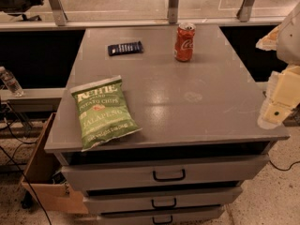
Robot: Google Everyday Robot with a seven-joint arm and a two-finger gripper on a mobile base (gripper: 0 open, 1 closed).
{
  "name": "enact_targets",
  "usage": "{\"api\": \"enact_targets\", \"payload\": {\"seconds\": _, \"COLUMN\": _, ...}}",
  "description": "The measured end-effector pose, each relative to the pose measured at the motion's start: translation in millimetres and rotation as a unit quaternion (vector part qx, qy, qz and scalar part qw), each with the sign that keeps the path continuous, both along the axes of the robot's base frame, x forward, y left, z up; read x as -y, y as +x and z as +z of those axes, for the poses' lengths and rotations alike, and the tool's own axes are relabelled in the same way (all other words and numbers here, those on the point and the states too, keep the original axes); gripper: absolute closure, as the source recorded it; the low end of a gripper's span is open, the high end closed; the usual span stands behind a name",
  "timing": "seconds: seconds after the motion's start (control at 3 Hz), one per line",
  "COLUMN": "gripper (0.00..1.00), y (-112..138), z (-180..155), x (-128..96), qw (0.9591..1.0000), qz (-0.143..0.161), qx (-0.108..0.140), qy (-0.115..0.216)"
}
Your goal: Pick rxbar blueberry
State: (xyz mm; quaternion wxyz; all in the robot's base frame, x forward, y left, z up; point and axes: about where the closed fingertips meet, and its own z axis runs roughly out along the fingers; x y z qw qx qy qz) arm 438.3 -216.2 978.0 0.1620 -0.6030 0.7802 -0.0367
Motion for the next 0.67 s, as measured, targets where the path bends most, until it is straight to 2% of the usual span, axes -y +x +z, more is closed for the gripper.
{"api": "enact_targets", "payload": {"seconds": 0.33, "gripper": 0.00, "y": 0.0, "z": 0.0, "x": 0.0, "qw": 1.0000, "qz": 0.000, "qx": 0.000, "qy": 0.000}}
{"api": "enact_targets", "payload": {"seconds": 0.67, "gripper": 0.00, "y": 8.8, "z": 1.1, "x": -7.1, "qw": 0.9999, "qz": 0.011, "qx": 0.011, "qy": 0.006}}
